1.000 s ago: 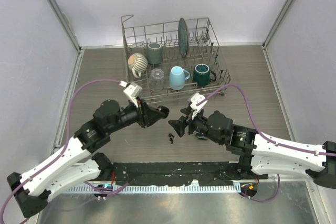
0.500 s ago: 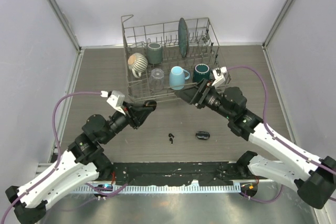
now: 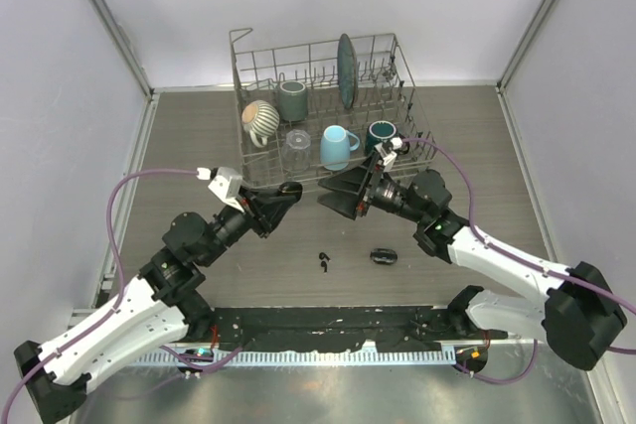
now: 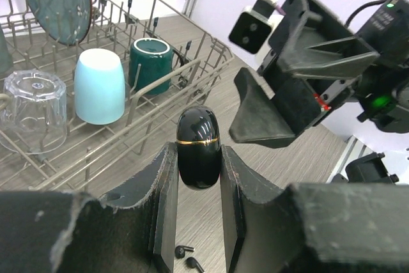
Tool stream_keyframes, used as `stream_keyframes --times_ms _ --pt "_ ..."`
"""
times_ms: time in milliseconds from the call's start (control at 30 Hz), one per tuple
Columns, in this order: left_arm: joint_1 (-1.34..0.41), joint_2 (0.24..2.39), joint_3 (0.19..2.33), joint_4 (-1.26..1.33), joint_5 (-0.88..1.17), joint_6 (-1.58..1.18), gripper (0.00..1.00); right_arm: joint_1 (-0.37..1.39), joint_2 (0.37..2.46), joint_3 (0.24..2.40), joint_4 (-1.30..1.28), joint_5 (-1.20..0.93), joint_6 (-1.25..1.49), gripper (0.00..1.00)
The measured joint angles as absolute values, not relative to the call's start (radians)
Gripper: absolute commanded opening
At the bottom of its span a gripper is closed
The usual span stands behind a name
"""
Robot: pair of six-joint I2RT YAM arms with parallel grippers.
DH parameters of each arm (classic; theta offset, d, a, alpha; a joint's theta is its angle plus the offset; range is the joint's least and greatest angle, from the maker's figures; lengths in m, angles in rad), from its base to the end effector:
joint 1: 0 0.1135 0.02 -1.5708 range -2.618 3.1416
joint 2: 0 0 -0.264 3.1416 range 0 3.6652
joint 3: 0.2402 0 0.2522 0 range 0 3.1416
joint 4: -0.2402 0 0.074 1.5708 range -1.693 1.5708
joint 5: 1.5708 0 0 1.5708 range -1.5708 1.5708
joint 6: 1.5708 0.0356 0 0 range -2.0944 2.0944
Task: Insert the wireless bluetooth earbuds into the charging case
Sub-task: Open the charging case.
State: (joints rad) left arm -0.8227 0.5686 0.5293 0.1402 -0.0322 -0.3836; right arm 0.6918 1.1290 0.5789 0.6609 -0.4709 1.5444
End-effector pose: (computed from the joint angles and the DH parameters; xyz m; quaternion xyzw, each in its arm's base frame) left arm 0.1054 -0.1119 0.3170 0.1344 0.6570 -0.4119 0.6170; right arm 0.1841 0.1734 0.2869 0.1099 0.6623 0.7197 0.1770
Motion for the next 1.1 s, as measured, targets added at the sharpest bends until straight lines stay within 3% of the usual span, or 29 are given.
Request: stream_keyframes --times_ms 600,1100 --pt "-0.823 0.588 0.463 0.355 0.098 -0.330 0.00 0.700 1.077 0.615 0.501 -0.421 1.536 0.75" --pt "-0.823 0.604 0.461 0.417 0.128 -0.282 0.00 0.745 1.140 0.666 0.516 -0.396 1.624 0.75"
